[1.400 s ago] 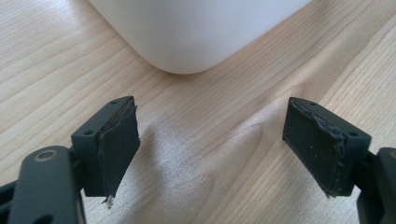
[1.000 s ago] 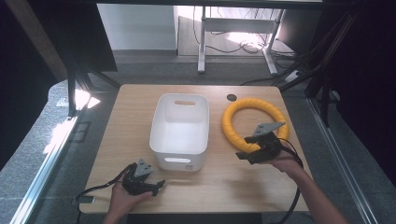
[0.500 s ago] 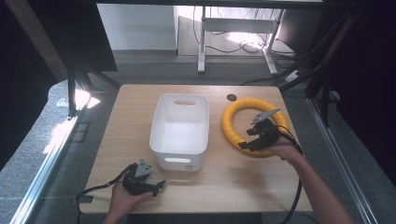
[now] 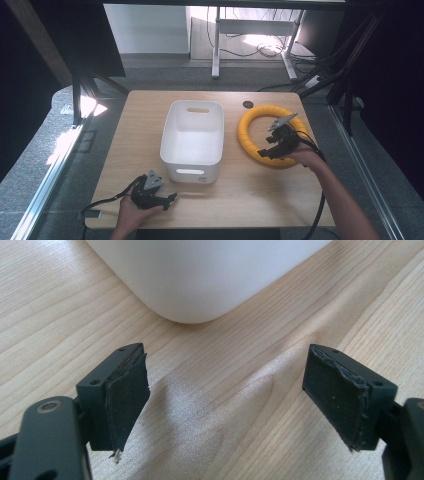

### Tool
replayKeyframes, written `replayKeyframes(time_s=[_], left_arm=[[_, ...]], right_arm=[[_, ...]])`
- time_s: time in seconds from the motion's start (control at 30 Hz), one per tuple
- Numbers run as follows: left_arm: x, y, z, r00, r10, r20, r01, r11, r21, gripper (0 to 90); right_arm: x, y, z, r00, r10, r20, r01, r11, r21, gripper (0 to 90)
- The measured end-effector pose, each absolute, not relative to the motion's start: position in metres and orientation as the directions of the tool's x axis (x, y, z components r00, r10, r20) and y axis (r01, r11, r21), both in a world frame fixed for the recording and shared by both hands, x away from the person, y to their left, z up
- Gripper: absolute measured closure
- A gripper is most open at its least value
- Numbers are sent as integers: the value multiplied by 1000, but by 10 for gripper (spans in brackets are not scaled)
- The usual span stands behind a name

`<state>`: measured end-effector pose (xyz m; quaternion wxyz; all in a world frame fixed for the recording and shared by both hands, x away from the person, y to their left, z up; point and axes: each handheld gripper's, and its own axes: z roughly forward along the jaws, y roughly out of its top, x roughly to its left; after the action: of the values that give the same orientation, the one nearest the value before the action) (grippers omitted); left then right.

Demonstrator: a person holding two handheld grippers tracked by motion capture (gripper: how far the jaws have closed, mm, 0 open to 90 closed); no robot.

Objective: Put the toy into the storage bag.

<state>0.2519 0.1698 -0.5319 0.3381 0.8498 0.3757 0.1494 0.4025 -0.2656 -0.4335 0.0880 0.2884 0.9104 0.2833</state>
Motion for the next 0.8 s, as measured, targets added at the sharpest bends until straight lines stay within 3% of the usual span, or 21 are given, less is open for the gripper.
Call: replayKeyframes(time_s=[0.8], left_arm=[[252,169,-532,677,736,2,535,-493,686,188]], right_arm=[[426,-262,-475,-845,535,0,499,787,364,363]])
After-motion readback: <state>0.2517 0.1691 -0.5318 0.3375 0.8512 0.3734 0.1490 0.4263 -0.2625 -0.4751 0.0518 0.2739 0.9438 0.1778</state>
